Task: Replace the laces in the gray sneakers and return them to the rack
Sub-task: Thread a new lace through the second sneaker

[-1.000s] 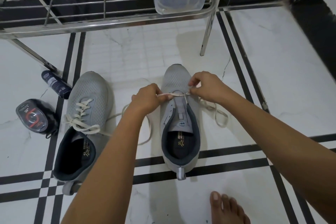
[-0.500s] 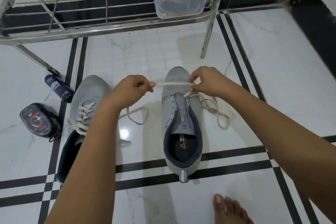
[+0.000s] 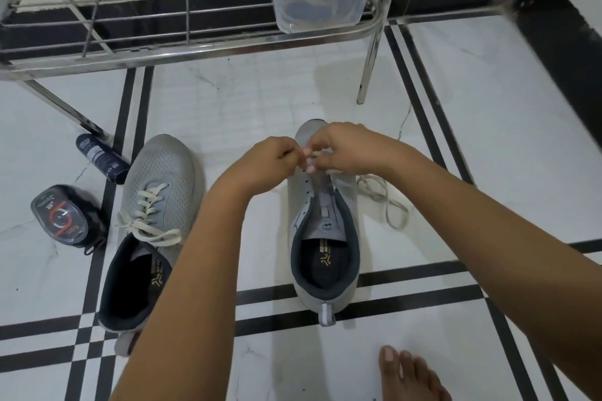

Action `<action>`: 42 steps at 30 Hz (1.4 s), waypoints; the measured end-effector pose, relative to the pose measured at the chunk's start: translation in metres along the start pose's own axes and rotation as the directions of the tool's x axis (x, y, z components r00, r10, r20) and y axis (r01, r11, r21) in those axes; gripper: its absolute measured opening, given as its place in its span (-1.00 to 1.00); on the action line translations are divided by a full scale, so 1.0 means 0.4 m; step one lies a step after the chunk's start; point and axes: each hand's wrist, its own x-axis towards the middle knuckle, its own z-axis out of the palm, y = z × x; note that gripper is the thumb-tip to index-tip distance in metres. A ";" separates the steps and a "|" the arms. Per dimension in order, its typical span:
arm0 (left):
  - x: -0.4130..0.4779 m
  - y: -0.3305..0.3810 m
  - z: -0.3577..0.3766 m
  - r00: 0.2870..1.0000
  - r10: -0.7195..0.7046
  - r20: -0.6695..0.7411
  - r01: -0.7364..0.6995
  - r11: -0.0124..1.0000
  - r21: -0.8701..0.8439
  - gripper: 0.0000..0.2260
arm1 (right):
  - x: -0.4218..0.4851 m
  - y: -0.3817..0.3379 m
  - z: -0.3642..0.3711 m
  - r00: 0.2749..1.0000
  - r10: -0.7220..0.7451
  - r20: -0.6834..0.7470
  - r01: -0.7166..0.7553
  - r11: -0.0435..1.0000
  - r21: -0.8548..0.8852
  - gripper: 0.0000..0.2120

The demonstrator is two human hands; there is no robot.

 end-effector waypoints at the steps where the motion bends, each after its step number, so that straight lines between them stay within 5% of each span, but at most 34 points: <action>1: 0.001 -0.001 -0.004 1.000 -0.004 -0.012 0.003 0.999 -0.040 -0.76 | 0.000 -0.001 -0.006 1.000 0.005 -0.023 -0.004 0.998 0.066 -0.85; 3: -0.004 -0.026 -0.028 0.999 -0.022 -0.045 0.018 0.996 -0.089 -0.74 | -0.006 0.027 -0.023 0.994 0.081 -0.070 -0.077 0.995 0.058 -0.85; 7: -0.008 -0.043 -0.041 0.997 -0.041 -0.065 0.038 0.998 -0.045 -0.75 | -0.013 0.075 -0.011 0.986 0.149 -0.078 -0.164 0.955 -0.248 -0.80; 9: 0.002 -0.012 -0.014 1.000 -0.012 -0.005 0.012 1.000 0.010 -0.75 | -0.005 0.043 0.009 0.998 0.057 -0.032 -0.060 0.988 -0.140 -0.69; 12: 0.011 0.012 0.003 1.000 0.002 -0.019 -0.004 0.997 -0.073 -0.75 | -0.009 0.006 0.006 0.997 -0.040 -0.072 0.046 0.995 0.086 -0.82; 17: -0.011 -0.052 -0.044 0.997 -0.054 -0.055 0.051 0.997 -0.051 -0.77 | -0.024 0.087 -0.012 0.991 0.126 -0.048 -0.127 0.992 -0.009 -0.79; 20: -0.008 -0.036 -0.022 0.998 -0.053 -0.023 0.052 0.998 -0.048 -0.76 | -0.018 0.061 0.017 0.998 0.035 -0.059 -0.037 0.999 -0.033 -0.74; 23: 0.002 -0.003 0.000 0.999 -0.030 0.026 0.030 1.000 -0.006 -0.77 | -0.015 0.016 0.032 0.991 -0.056 -0.124 0.072 0.989 0.127 -0.76; 30: -0.004 -0.035 -0.008 0.998 -0.051 -0.025 0.050 0.998 -0.039 -0.77 | -0.026 0.056 0.033 0.995 0.035 -0.092 -0.022 0.991 0.134 -0.75; 36: -0.005 -0.015 0.027 0.982 -0.150 -0.113 0.122 0.967 -0.222 -0.73 | -0.009 0.041 0.060 0.974 0.101 -0.200 0.010 0.872 0.490 -0.89; 40: -0.033 -0.001 0.112 0.955 -0.288 -0.069 0.290 0.957 0.019 -0.42 | -0.002 0.078 0.086 0.965 0.188 -0.182 -0.112 0.925 0.364 -0.90; 42: -0.041 0.015 0.160 0.946 -0.283 -0.159 0.290 0.957 0.020 -0.57 | 0.006 0.073 0.099 0.964 0.194 -0.180 -0.119 0.925 0.360 -0.89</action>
